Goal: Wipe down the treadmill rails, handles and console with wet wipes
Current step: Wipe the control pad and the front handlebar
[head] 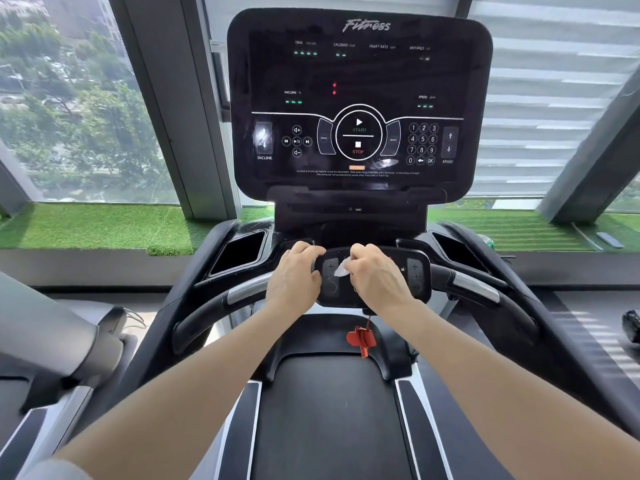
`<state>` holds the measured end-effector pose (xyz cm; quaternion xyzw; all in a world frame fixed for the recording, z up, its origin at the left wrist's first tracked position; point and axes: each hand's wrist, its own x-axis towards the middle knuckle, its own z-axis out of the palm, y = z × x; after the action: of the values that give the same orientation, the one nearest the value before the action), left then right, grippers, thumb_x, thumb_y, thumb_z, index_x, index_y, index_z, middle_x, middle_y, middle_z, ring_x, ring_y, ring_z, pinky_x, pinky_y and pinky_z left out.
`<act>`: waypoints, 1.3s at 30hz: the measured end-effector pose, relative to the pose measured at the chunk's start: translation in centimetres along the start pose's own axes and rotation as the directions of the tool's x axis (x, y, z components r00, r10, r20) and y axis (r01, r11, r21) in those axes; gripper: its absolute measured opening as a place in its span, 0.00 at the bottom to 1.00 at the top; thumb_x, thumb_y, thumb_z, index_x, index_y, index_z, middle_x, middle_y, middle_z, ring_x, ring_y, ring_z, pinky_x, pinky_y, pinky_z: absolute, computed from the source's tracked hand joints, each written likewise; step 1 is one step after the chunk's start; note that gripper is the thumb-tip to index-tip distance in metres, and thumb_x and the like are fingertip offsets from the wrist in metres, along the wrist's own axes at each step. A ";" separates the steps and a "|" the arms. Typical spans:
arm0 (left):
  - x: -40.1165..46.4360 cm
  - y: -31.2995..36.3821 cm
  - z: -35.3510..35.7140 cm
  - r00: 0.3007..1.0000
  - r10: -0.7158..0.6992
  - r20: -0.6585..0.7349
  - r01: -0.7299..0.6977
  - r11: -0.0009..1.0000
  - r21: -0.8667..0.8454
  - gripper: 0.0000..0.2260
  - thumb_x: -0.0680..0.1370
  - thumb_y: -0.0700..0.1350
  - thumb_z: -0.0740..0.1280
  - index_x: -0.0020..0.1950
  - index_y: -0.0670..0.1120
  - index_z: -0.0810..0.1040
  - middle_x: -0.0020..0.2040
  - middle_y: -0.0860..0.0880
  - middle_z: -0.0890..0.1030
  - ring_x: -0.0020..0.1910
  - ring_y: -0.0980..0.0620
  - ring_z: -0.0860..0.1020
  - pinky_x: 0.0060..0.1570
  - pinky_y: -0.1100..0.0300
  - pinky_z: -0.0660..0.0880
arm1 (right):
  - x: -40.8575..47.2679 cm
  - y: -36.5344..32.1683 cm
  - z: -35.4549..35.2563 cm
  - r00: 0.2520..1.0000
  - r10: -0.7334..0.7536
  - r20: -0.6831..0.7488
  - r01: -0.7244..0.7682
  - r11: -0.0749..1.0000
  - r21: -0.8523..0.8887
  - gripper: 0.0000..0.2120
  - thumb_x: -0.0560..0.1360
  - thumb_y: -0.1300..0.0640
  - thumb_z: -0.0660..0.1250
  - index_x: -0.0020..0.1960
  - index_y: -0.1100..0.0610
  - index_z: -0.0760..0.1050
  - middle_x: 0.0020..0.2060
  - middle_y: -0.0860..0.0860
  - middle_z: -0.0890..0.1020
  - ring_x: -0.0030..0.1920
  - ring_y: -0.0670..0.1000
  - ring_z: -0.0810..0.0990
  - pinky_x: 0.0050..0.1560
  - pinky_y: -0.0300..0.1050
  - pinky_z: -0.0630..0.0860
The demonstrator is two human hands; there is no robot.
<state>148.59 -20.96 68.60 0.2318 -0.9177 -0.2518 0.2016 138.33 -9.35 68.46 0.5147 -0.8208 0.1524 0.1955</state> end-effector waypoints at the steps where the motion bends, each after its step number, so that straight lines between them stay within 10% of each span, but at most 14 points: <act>1: 0.0 0.0 0.0 1.000 -0.002 0.003 0.002 1.000 0.001 0.19 0.77 0.36 0.62 0.68 0.47 0.72 0.63 0.52 0.72 0.62 0.51 0.70 0.54 0.56 0.72 | 0.3 0.0 -0.2 1.000 0.007 -0.004 -0.007 1.000 0.015 0.14 0.55 0.75 0.76 0.26 0.62 0.74 0.27 0.51 0.67 0.28 0.50 0.65 0.23 0.36 0.59; 13: -0.1 0.0 -0.1 1.000 -0.012 0.019 0.012 1.000 0.001 0.21 0.77 0.35 0.62 0.69 0.48 0.71 0.63 0.53 0.71 0.62 0.51 0.70 0.55 0.54 0.73 | 1.4 0.0 -0.4 0.987 0.131 0.095 -0.136 0.990 0.039 0.09 0.78 0.67 0.59 0.39 0.63 0.72 0.39 0.55 0.69 0.41 0.53 0.66 0.36 0.45 0.65; 30: -0.2 0.2 -0.2 0.999 -0.005 0.033 0.003 0.999 0.034 0.22 0.76 0.36 0.62 0.69 0.48 0.70 0.64 0.52 0.71 0.63 0.50 0.69 0.58 0.57 0.70 | -0.4 -0.6 -1.4 0.944 0.066 0.324 -0.099 0.991 0.085 0.19 0.79 0.66 0.58 0.58 0.49 0.81 0.44 0.50 0.71 0.51 0.51 0.71 0.47 0.44 0.73; 39: -0.9 3.4 1.2 0.996 0.080 -0.029 -0.078 0.995 0.063 0.18 0.77 0.38 0.62 0.67 0.47 0.71 0.61 0.51 0.71 0.62 0.51 0.68 0.55 0.56 0.71 | -3.1 5.1 -3.8 0.857 0.510 0.073 -0.510 0.819 0.263 0.05 0.75 0.65 0.62 0.48 0.61 0.76 0.48 0.54 0.77 0.50 0.54 0.74 0.44 0.42 0.65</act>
<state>147.62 -17.40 69.31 0.2053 -0.9303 -0.2112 0.2187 135.61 -3.02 70.08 0.2983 -0.8994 0.3108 0.0748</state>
